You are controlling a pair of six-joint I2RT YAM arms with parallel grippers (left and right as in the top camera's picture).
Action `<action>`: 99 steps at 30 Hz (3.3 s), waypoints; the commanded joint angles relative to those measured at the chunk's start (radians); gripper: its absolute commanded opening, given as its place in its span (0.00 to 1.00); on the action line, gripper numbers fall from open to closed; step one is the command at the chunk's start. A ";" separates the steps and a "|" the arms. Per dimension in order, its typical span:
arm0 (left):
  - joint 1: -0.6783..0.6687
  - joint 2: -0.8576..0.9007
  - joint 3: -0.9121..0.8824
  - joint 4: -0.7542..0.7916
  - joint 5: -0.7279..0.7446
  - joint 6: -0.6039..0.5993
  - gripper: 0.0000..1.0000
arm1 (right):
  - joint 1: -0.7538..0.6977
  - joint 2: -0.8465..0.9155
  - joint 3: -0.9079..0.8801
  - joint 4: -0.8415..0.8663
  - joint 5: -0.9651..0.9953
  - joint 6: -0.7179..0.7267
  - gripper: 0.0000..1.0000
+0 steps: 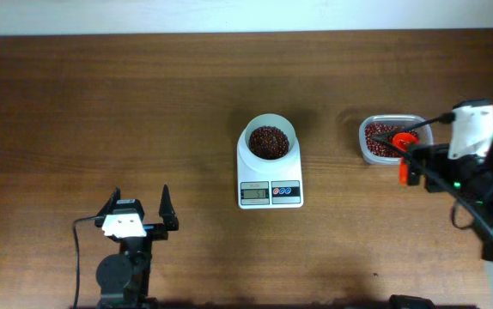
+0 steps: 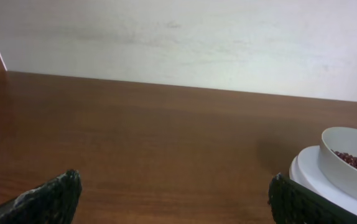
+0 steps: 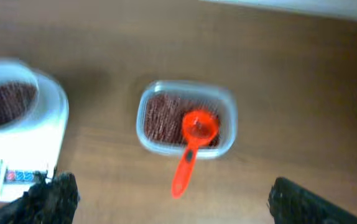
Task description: Scoop item into bowl and weigh 50g on scale
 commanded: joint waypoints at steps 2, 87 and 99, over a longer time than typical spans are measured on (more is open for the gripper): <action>0.004 -0.005 -0.002 -0.004 -0.011 0.019 0.99 | -0.001 -0.037 -0.219 0.234 -0.090 -0.009 0.99; 0.004 -0.005 -0.002 -0.004 -0.011 0.019 0.99 | 0.116 -1.006 -1.194 0.884 0.000 0.031 0.99; 0.004 -0.005 -0.002 -0.004 -0.011 0.019 0.99 | 0.117 -1.006 -1.194 0.884 0.000 0.031 0.99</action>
